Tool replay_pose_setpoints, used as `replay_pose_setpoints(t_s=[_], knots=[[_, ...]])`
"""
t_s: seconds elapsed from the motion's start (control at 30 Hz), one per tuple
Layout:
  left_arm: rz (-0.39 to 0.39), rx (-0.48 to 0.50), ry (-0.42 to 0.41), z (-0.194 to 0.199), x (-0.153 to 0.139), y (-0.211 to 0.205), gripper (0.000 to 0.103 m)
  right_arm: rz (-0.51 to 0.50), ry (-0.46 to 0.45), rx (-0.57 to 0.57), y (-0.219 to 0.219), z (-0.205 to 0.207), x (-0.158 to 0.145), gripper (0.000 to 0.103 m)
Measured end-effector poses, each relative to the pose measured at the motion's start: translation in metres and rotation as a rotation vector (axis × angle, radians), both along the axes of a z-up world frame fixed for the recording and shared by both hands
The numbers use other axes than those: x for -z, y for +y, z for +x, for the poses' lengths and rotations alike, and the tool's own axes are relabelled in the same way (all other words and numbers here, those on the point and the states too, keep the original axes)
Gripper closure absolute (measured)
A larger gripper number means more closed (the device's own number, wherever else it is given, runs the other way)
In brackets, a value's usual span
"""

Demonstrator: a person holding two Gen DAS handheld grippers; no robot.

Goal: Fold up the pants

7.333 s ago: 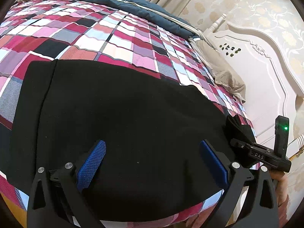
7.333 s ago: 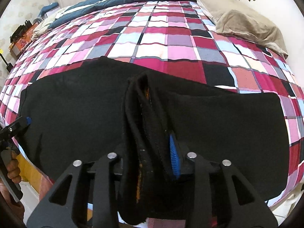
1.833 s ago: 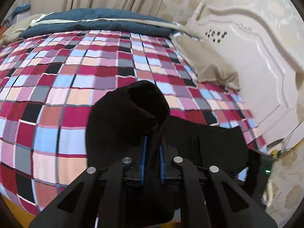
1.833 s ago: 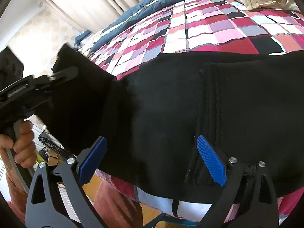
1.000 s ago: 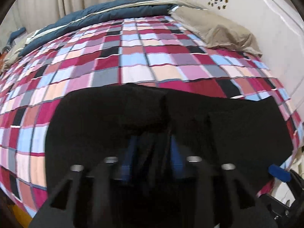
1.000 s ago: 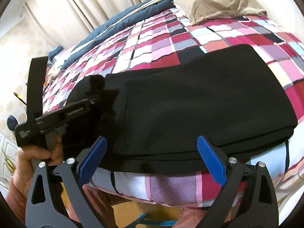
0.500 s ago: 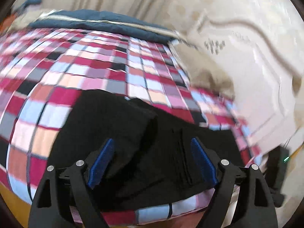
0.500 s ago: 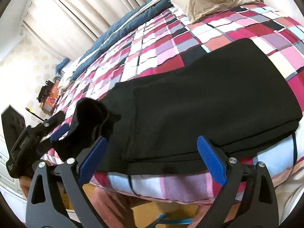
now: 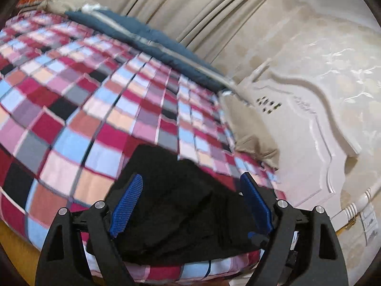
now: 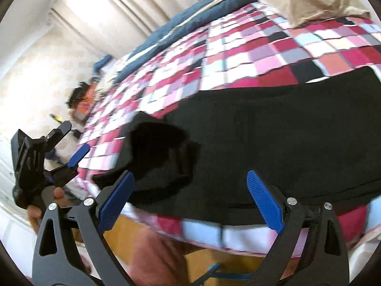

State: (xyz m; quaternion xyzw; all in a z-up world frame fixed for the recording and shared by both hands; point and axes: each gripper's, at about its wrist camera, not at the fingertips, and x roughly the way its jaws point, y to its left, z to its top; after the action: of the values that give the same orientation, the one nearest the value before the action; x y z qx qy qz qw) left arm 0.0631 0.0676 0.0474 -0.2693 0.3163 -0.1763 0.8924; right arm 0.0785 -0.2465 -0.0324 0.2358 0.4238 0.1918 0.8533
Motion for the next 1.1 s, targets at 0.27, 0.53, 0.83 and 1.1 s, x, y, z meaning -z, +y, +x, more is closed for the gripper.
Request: replay_pose_setpoints(t_s=[0.27, 0.53, 0.83, 1.1], knots=[[0.096, -0.141, 0.069, -0.002, 0.028, 0.045, 0.02, 0.457, 0.122, -0.21, 0.046, 0.029, 0.011, 0.007], [0.074, -0.195, 0.166, -0.006, 0.063, 0.072, 0.02, 0.509, 0.263, -0.294, 0.118, 0.076, 0.043, 0.021], [0.042, -0.175, 0.195, -0.004, 0.08, 0.073, 0.02, 0.199, 0.139, -0.273, 0.121, 0.089, 0.013, 0.095], [0.014, -0.043, 0.213, 0.007, 0.099, 0.024, 0.02, -0.021, 0.111, -0.163, 0.045, 0.101, 0.019, 0.098]])
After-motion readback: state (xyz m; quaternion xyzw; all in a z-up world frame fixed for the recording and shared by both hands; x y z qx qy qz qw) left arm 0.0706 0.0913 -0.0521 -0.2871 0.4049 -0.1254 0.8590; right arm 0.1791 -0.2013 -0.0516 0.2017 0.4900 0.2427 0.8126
